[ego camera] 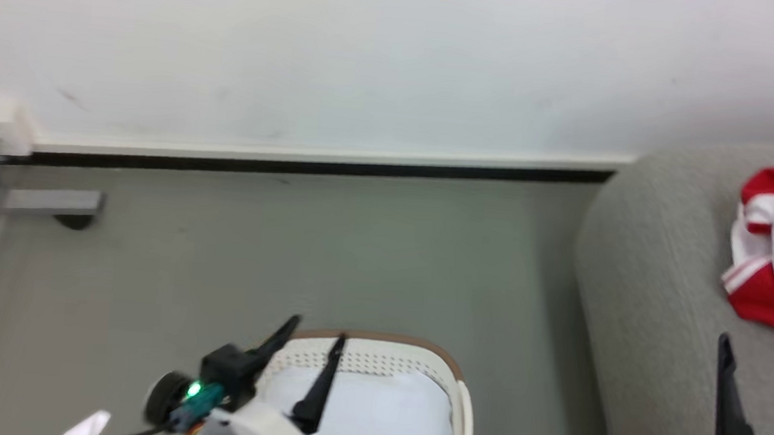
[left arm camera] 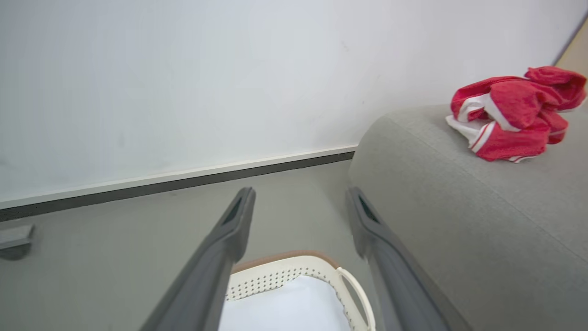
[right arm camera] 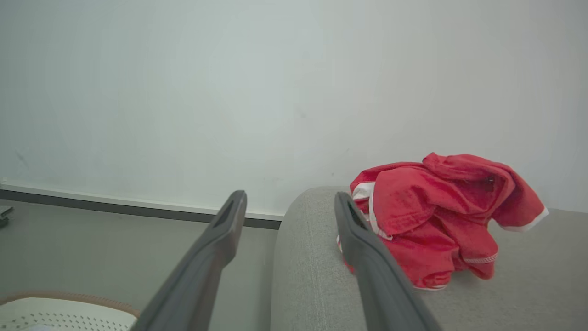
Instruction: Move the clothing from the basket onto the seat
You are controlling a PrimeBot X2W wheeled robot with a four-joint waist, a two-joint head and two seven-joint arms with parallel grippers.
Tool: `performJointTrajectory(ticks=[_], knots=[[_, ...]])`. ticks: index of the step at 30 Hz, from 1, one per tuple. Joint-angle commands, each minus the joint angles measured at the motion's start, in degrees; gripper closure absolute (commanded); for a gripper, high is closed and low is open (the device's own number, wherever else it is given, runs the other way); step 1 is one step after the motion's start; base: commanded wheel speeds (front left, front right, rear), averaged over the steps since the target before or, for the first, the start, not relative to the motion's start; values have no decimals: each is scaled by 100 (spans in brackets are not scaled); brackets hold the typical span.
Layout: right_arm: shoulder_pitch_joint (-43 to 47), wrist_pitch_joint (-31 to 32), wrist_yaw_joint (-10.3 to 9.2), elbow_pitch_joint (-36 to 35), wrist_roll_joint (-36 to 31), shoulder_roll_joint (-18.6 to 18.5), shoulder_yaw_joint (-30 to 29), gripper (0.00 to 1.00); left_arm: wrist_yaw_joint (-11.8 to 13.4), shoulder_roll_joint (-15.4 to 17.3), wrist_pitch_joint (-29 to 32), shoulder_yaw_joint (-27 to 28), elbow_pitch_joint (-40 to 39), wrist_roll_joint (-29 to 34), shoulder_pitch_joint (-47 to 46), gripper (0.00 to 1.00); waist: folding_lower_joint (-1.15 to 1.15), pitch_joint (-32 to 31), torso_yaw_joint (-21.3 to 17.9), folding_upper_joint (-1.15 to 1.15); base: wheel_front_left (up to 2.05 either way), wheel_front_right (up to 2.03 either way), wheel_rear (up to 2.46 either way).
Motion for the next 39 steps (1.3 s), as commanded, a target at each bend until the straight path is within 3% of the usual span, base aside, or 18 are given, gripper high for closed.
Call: performJointTrajectory(ticks=[1,10,22,39], knots=[[263,3,-15,-117,26,48,43,0,-35,51,-2,272,-32,206,326,0,2,-403,495,0,0,0,0],[924,3,-15,-392,-203,370,39,0,-188,-152,-2,1556,-52,758,1257,0,2,-561,921,0,0,0,0],[1325,3,-15,-285,-430,639,51,0,-442,-612,-3,3102,-338,1478,2289,0,2,-863,671,0,0,0,0],[1313,3,-15,-204,-433,658,106,0,-902,-1017,-3,3917,-429,2033,2462,0,2,-968,462,0,0,0,0]])
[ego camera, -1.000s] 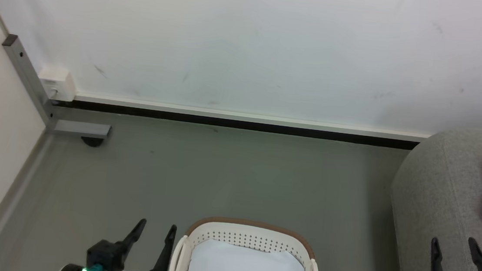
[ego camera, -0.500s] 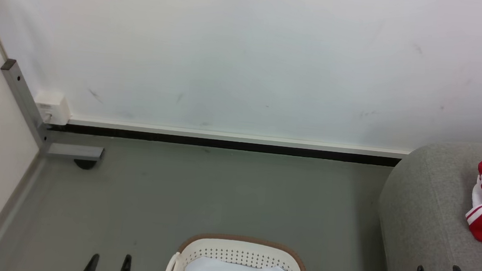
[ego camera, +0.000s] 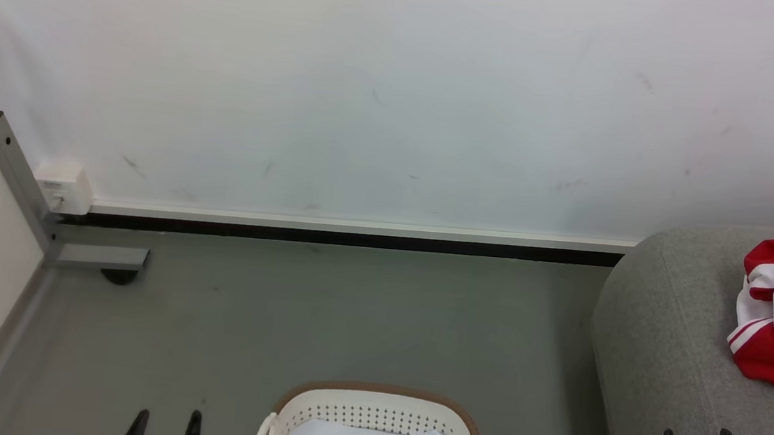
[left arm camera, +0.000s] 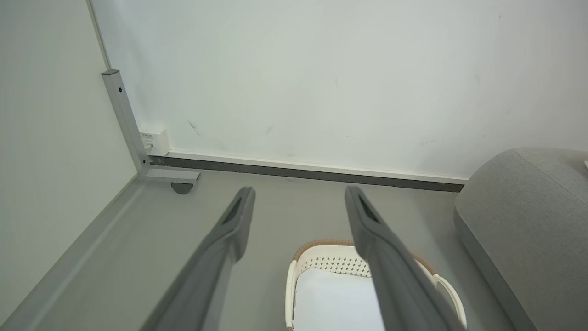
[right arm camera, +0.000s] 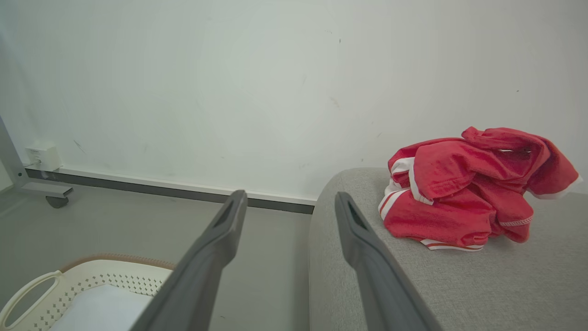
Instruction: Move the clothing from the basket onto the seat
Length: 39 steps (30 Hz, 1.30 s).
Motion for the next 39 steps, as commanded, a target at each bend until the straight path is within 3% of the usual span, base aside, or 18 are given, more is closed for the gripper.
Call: performJointTrajectory(ticks=[1,28,29,33,39], knots=[[11,3,-15,26,-17,8,6,0,-36,-18,-3,55,-15,57,-14,0,0,-2,-11,0,0,0,0],[-144,3,-15,188,86,5,145,0,-159,-96,-3,258,205,142,-78,0,0,22,134,0,0,0,0],[-108,0,0,179,49,5,140,100,-151,-108,0,234,219,137,-61,100,0,23,135,0,0,0,0],[-21,25,0,364,95,42,120,100,-150,-139,29,221,412,95,5,100,1,25,137,0,0,0,0],[-156,258,-1,386,840,37,41,100,-171,-135,265,319,417,-604,-142,100,1,47,142,0,0,0,0]])
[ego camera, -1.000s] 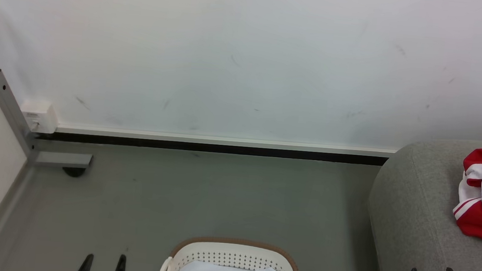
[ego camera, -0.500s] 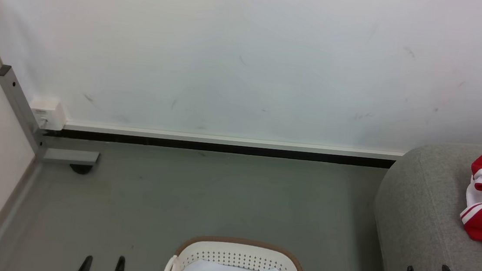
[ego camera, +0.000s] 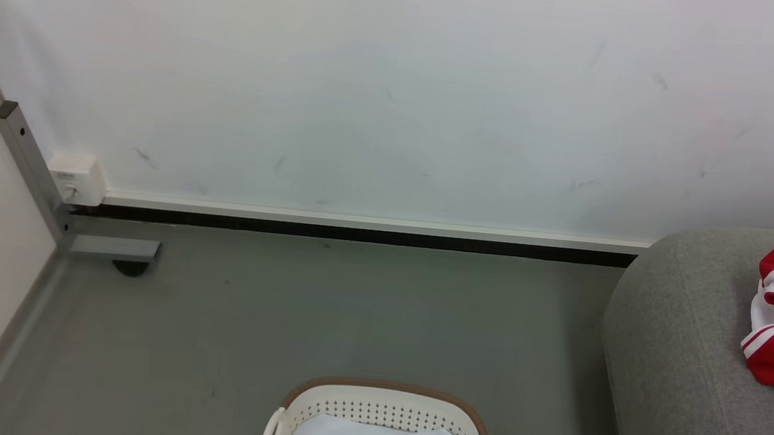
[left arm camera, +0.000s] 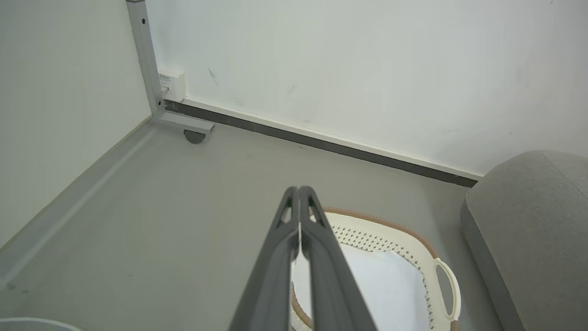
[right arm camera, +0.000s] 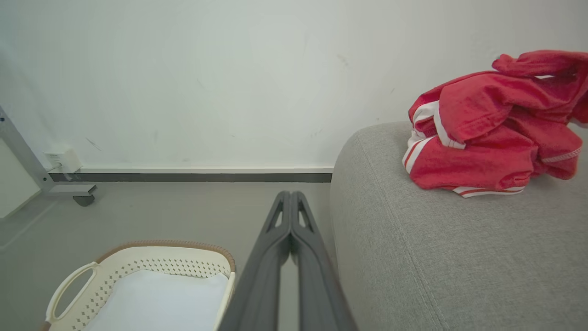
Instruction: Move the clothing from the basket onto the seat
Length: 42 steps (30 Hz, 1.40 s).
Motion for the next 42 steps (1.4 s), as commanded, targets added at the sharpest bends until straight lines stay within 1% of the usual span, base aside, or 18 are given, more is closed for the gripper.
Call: performJointTrajectory(ticks=[1,10,20,22,23,25,42], knots=[[-157,71,-1,-89,382,-48,-36,100,-25,21,71,45,-115,-370,-175,100,0,8,2,0,0,0,0],[-240,272,-2,-185,1424,-55,-22,100,-54,27,272,49,-237,-1353,-262,100,-1,41,9,0,0,0,0],[-350,503,-3,-240,2443,-62,-45,100,-83,33,500,90,-326,-2314,-380,100,-1,78,16,0,0,0,0],[-361,527,-3,-245,2538,-62,-48,100,-86,34,524,95,-333,-2405,-392,100,-1,82,17,0,0,0,0],[-379,571,-3,-252,2727,-64,-54,100,-92,35,568,105,-345,-2583,-415,100,-1,89,19,0,0,0,0],[-386,593,-3,-255,2819,-64,-57,100,-92,35,591,109,-351,-2667,-426,100,-1,93,19,0,0,0,0],[-561,939,-5,-318,4254,-75,-103,100,-137,45,934,184,-456,-4021,-605,100,-1,156,33,0,0,0,0]])
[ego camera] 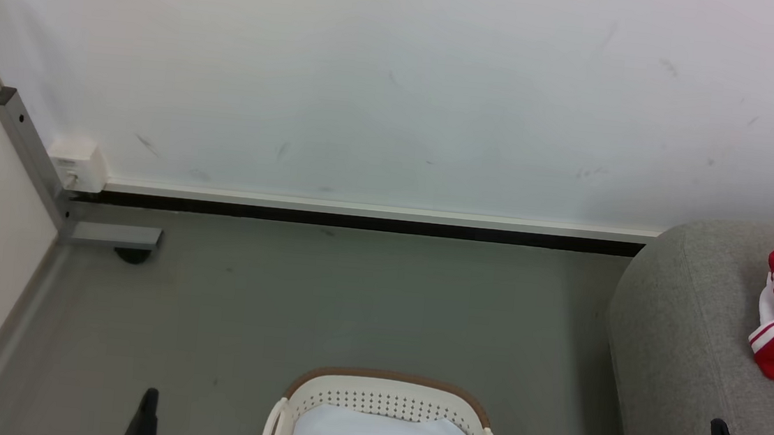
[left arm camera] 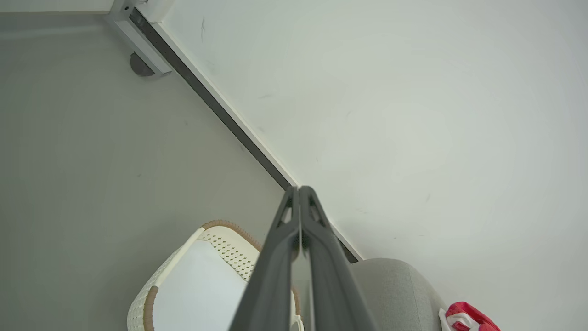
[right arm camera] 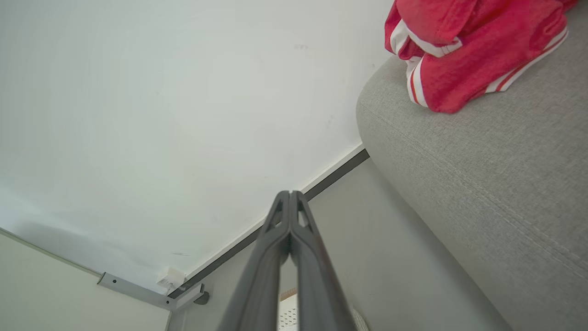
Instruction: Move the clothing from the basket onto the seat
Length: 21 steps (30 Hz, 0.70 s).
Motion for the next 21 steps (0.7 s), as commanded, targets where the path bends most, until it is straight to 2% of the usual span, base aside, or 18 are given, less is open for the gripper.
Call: performJointTrajectory(ticks=[1,21], knots=[[-177,51,-5,-97,219,-66,-25,100,-39,42,50,36,-93,-201,-139,100,-1,6,1,0,0,0,0],[-330,389,-8,-149,1610,-77,-70,100,-76,53,385,106,-187,-1515,-310,100,-1,79,17,0,0,0,0]])
